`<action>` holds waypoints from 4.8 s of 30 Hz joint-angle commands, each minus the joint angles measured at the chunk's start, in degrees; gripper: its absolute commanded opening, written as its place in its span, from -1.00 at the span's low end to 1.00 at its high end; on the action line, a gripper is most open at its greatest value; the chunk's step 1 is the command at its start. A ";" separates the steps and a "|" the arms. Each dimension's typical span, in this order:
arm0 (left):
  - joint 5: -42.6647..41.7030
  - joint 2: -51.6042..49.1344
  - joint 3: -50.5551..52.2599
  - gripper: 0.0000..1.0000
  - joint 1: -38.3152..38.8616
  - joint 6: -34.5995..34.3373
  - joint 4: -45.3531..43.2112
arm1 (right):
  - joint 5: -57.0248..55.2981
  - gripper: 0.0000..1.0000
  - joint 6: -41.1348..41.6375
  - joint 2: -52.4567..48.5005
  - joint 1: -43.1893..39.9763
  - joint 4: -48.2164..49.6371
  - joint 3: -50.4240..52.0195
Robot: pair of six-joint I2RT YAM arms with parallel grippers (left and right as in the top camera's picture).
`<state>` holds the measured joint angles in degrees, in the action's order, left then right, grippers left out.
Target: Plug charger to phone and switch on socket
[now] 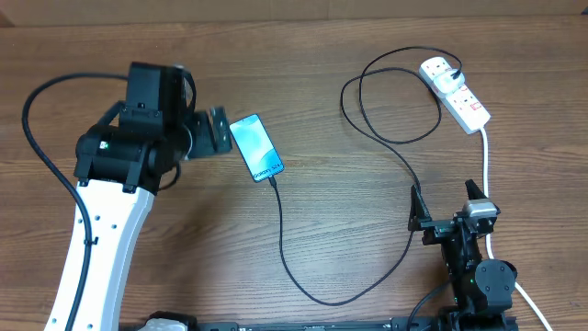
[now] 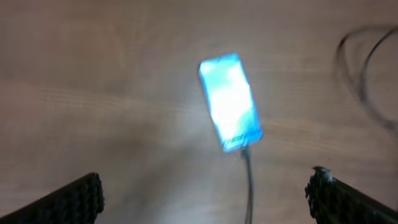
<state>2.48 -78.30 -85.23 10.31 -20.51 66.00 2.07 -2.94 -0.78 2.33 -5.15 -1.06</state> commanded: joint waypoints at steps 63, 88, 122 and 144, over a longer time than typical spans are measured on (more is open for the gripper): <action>-7.21 78.12 84.96 0.99 -11.67 21.73 -63.21 | -0.52 1.00 0.57 0.61 -0.04 0.33 0.57; 8.59 78.12 84.98 0.99 -10.01 20.28 -62.27 | -0.52 1.00 0.57 0.61 -0.04 0.33 0.57; 1.07 78.07 84.87 1.00 -11.67 17.09 -61.72 | -0.52 1.00 0.57 0.61 -0.04 0.33 0.57; 1.07 78.05 84.87 0.99 -11.67 17.09 -61.72 | -0.55 1.00 0.57 0.61 -0.04 0.33 0.57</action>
<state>4.25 -0.84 -0.62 -0.89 -2.85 4.29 2.07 -2.92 -0.62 2.35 -5.15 -1.06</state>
